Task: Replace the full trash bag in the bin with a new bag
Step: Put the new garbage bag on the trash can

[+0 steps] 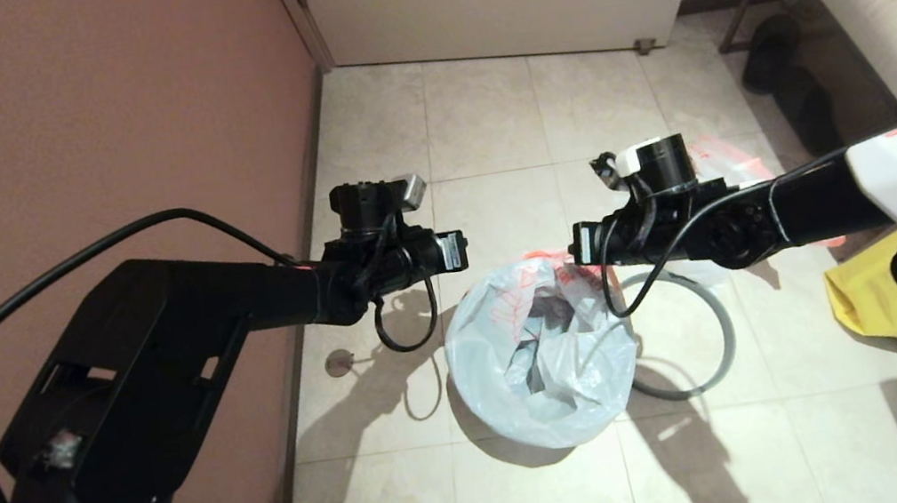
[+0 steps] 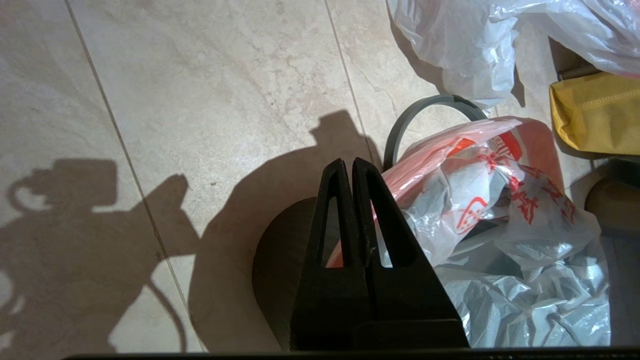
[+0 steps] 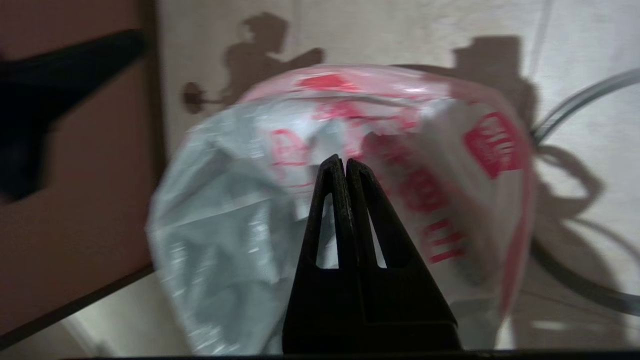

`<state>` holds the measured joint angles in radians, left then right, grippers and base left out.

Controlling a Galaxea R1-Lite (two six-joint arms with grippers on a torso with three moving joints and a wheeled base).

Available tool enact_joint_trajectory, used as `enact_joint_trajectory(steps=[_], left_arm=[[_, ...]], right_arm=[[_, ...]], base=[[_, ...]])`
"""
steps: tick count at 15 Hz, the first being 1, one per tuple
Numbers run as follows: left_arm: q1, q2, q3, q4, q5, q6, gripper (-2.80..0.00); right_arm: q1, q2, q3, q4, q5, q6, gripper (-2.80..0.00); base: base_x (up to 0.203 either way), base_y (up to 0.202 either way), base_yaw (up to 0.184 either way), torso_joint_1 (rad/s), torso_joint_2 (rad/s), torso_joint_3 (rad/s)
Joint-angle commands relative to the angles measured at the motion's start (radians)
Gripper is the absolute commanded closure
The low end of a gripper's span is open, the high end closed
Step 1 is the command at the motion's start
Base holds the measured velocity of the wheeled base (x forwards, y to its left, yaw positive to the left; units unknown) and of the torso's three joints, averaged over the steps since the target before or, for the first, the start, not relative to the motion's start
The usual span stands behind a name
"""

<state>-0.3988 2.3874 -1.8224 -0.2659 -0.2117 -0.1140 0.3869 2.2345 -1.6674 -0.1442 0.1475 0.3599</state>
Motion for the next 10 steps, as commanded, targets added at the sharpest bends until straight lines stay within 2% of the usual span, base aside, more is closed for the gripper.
enact_joint_trajectory(steps=[1,2,3,4,6,8,10], left_arm=[[0.001,-0.002,0.001,-0.006,-0.002,-0.002,0.0],[0.001,-0.001,0.0,-0.006,-0.002,-0.003,0.0],[0.003,0.0,0.003,-0.017,-0.002,-0.003,0.0],[0.004,0.004,0.014,-0.05,-0.002,-0.003,0.0],[0.009,0.015,0.033,-0.133,-0.003,-0.006,0.0],[0.015,0.019,0.027,-0.147,-0.013,-0.085,0.0],[0.04,0.015,0.027,-0.201,-0.083,-0.207,0.0]], right_arm=[[0.041,-0.108,0.041,0.005,0.103,0.03,0.0],[0.057,-0.092,0.045,0.031,0.107,0.02,0.0],[0.067,-0.063,0.045,0.073,0.107,-0.034,0.0],[0.077,-0.027,0.045,0.104,0.108,-0.085,0.0],[0.108,0.055,0.027,0.119,0.097,-0.138,0.0],[0.134,0.144,-0.032,0.125,0.042,-0.241,0.0],[0.148,0.211,-0.073,0.134,0.004,-0.473,0.0]], base=[[0.0,0.0,0.0,0.0,0.0,0.0],[0.0,0.0,0.0,0.0,0.0,0.0],[0.0,0.0,0.0,0.0,0.0,0.0],[0.0,0.0,0.0,0.0,0.0,0.0],[0.0,0.0,0.0,0.0,0.0,0.0],[0.0,0.0,0.0,0.0,0.0,0.0],[0.0,0.0,0.0,0.0,0.0,0.0]])
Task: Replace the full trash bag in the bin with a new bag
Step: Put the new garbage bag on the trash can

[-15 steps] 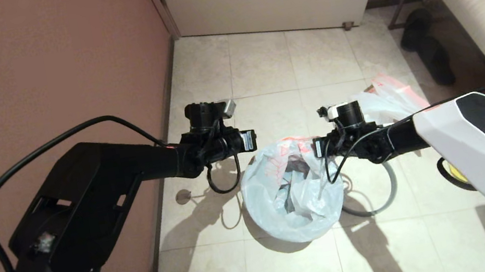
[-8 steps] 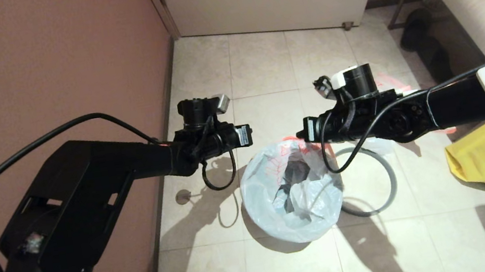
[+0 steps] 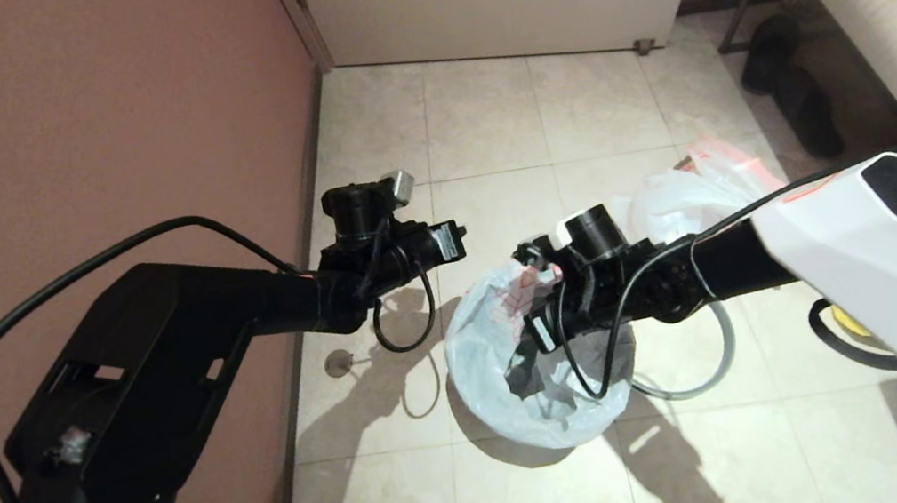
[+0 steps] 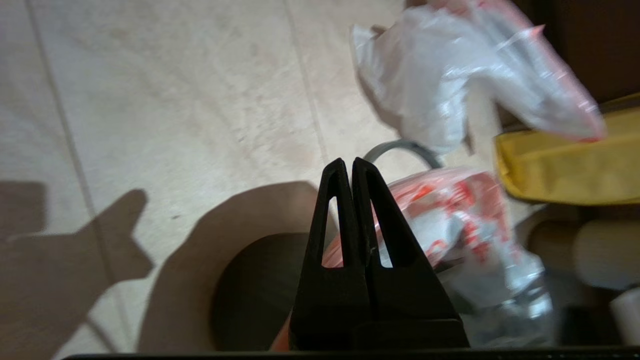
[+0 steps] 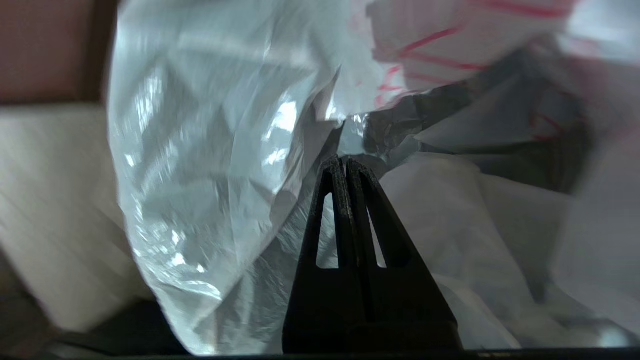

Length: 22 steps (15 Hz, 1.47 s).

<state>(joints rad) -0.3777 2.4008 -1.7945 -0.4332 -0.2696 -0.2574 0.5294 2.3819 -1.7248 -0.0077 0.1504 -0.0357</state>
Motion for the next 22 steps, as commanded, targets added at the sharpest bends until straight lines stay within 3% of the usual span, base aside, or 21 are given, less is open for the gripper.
enact_joint_trajectory(steps=[1,2,3,6,9,13,15,19,22], left_arm=[[0.031,0.002,0.001,-0.082,-0.046,-0.134,0.0],[0.037,0.002,0.002,-0.118,-0.066,-0.186,0.0],[0.04,0.002,0.001,-0.131,-0.071,-0.197,0.0],[0.059,0.006,0.003,-0.16,-0.071,-0.206,0.0],[0.061,0.015,-0.007,-0.18,-0.035,-0.204,0.0],[0.065,-0.043,-0.014,-0.174,-0.006,-0.206,0.0],[0.053,-0.117,0.033,-0.178,-0.003,-0.203,0.0],[-0.028,-0.213,0.156,-0.202,0.0,-0.197,0.0],[-0.059,-0.224,0.201,-0.259,-0.002,-0.194,0.0]], right_arm=[[0.008,0.089,-0.022,0.022,-0.014,-0.191,0.0],[0.008,0.119,-0.03,0.05,-0.049,-0.29,0.0],[0.005,0.153,-0.05,0.071,-0.091,-0.37,0.0],[-0.017,0.183,-0.157,0.147,-0.114,-0.468,0.0],[-0.048,0.177,-0.233,0.358,-0.12,-0.547,0.0],[-0.057,0.203,-0.239,0.415,-0.249,-0.661,0.0],[-0.018,0.212,-0.24,0.384,-0.249,-0.709,0.0],[0.02,0.321,-0.245,0.084,-0.247,-0.797,0.0],[0.035,0.385,-0.245,0.003,-0.247,-0.863,0.0]], base=[[0.0,0.0,0.0,0.0,0.0,0.0],[0.0,0.0,0.0,0.0,0.0,0.0],[0.0,0.0,0.0,0.0,0.0,0.0],[0.0,0.0,0.0,0.0,0.0,0.0],[0.0,0.0,0.0,0.0,0.0,0.0],[0.0,0.0,0.0,0.0,0.0,0.0],[0.0,0.0,0.0,0.0,0.0,0.0],[0.0,0.0,0.0,0.0,0.0,0.0],[0.0,0.0,0.0,0.0,0.0,0.0]])
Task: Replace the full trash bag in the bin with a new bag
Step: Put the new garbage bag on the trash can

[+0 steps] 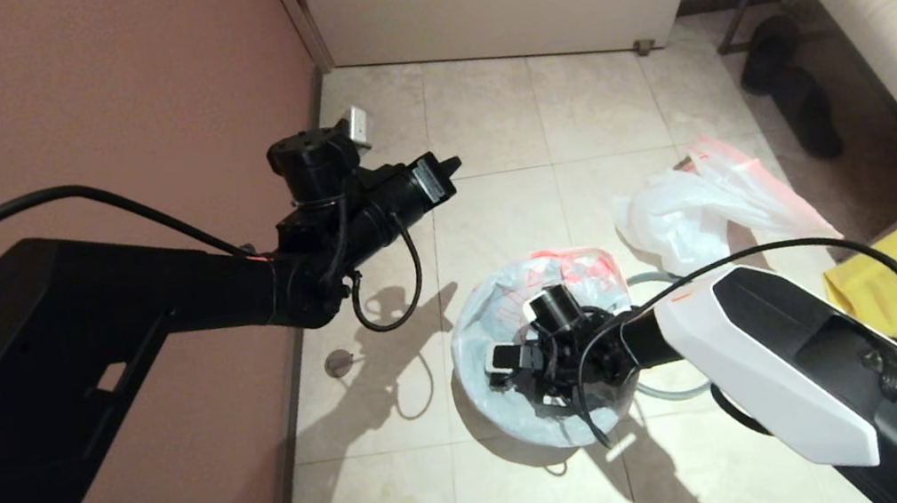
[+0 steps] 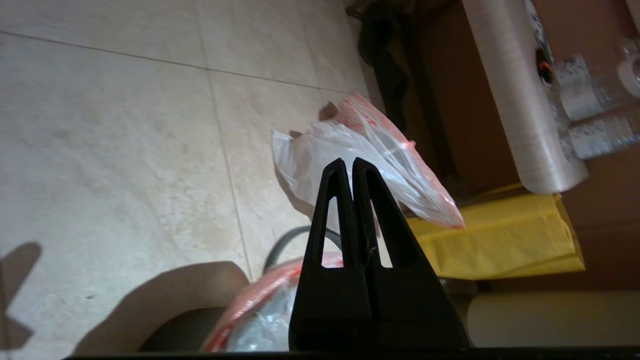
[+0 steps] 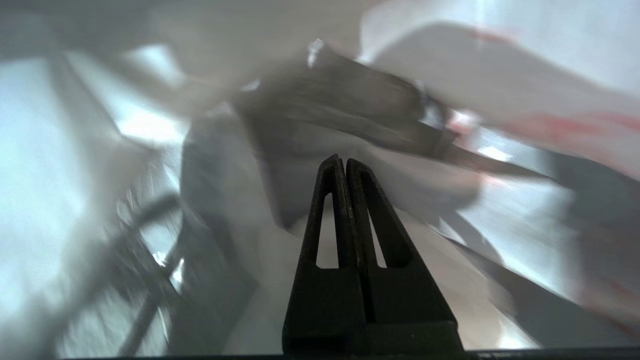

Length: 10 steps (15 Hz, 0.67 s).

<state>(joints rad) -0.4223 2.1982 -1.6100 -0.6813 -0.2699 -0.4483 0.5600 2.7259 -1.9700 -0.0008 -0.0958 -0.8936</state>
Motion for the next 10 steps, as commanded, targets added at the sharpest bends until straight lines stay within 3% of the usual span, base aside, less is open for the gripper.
enact_joint_trajectory(steps=[1,3,10], left_arm=[[-0.02,-0.025,0.024,-0.011,-0.003,-0.003,0.0],[-0.03,-0.026,0.031,-0.014,-0.003,-0.003,0.0],[-0.042,-0.048,0.062,-0.048,-0.011,-0.003,0.0]], right_arm=[[0.001,0.055,-0.001,-0.008,0.0,-0.027,0.0],[-0.017,0.074,-0.006,-0.008,-0.001,-0.089,0.0],[-0.037,0.086,-0.004,0.0,0.011,-0.131,0.0]], base=[[0.0,0.0,0.0,0.0,0.0,0.0],[0.0,0.0,0.0,0.0,0.0,0.0],[0.0,0.0,0.0,0.0,0.0,0.0]])
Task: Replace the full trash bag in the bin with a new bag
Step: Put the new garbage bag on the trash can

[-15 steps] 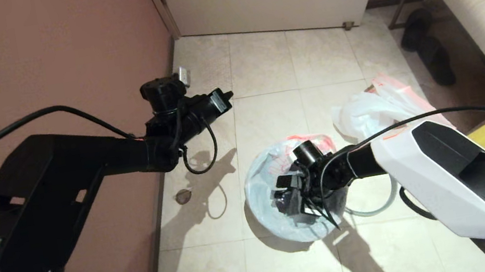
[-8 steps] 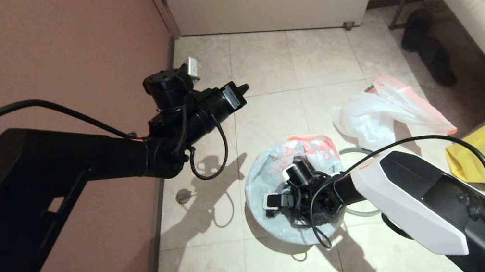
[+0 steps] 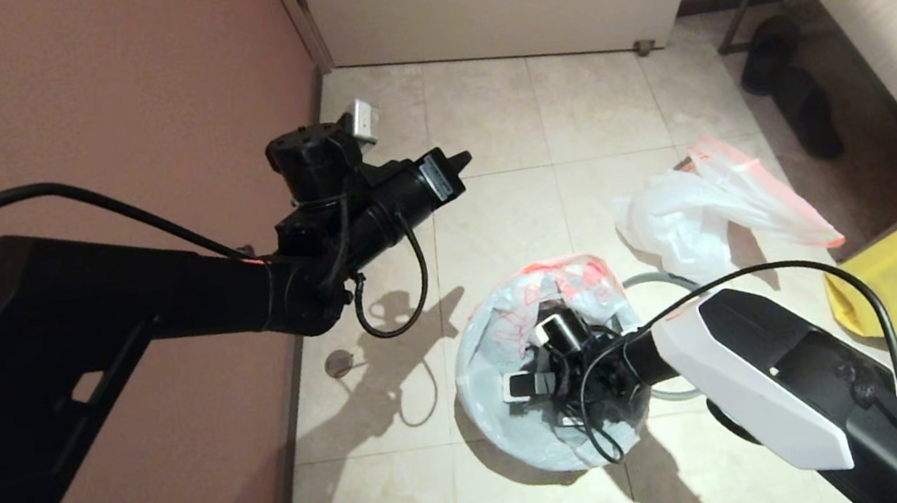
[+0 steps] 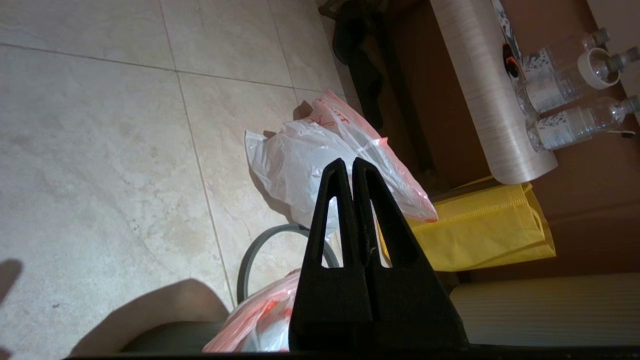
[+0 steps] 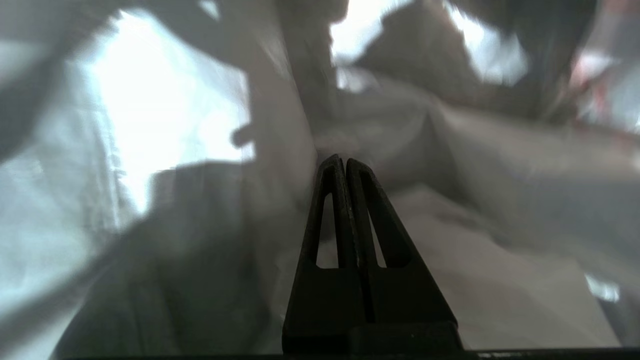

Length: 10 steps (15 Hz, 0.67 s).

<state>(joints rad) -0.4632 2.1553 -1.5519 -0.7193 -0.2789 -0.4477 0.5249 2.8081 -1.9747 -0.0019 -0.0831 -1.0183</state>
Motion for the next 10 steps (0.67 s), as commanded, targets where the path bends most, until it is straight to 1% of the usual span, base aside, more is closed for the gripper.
enact_joint_trajectory(steps=[1,2,3,4,5,7,9,10], left_arm=[[-0.003,-0.01,0.011,-0.013,0.0,-0.003,0.0],[-0.003,-0.014,0.015,-0.014,0.0,-0.003,0.0],[-0.003,-0.021,0.016,-0.014,0.0,-0.003,0.0],[-0.002,-0.033,0.02,-0.014,0.0,-0.003,0.0],[-0.002,-0.055,0.028,-0.016,0.0,-0.003,0.0],[-0.015,-0.117,0.073,-0.037,0.0,-0.003,0.0],[-0.036,-0.211,0.107,-0.031,-0.001,0.002,0.0],[-0.049,-0.258,0.112,0.019,-0.002,0.005,0.0]], right_arm=[[0.0,-0.007,0.0,-0.007,0.009,-0.004,0.0],[0.002,-0.031,0.0,-0.011,0.026,0.011,0.0],[0.008,-0.068,0.001,-0.018,0.087,0.069,0.0],[0.016,-0.105,0.003,-0.037,0.171,0.163,0.0],[0.022,-0.146,0.007,-0.083,0.208,0.26,0.0],[0.023,-0.187,0.045,-0.19,0.138,0.358,0.0],[0.02,-0.247,0.077,-0.27,0.112,0.629,0.0],[0.018,-0.295,0.085,-0.299,0.074,0.753,0.0]], base=[[0.0,0.0,0.0,0.0,0.0,0.0],[0.0,0.0,0.0,0.0,0.0,0.0],[0.0,0.0,0.0,0.0,0.0,0.0],[0.0,0.0,0.0,0.0,0.0,0.0],[0.0,0.0,0.0,0.0,0.0,0.0],[0.0,0.0,0.0,0.0,0.0,0.0],[0.0,0.0,0.0,0.0,0.0,0.0],[0.0,0.0,0.0,0.0,0.0,0.0]])
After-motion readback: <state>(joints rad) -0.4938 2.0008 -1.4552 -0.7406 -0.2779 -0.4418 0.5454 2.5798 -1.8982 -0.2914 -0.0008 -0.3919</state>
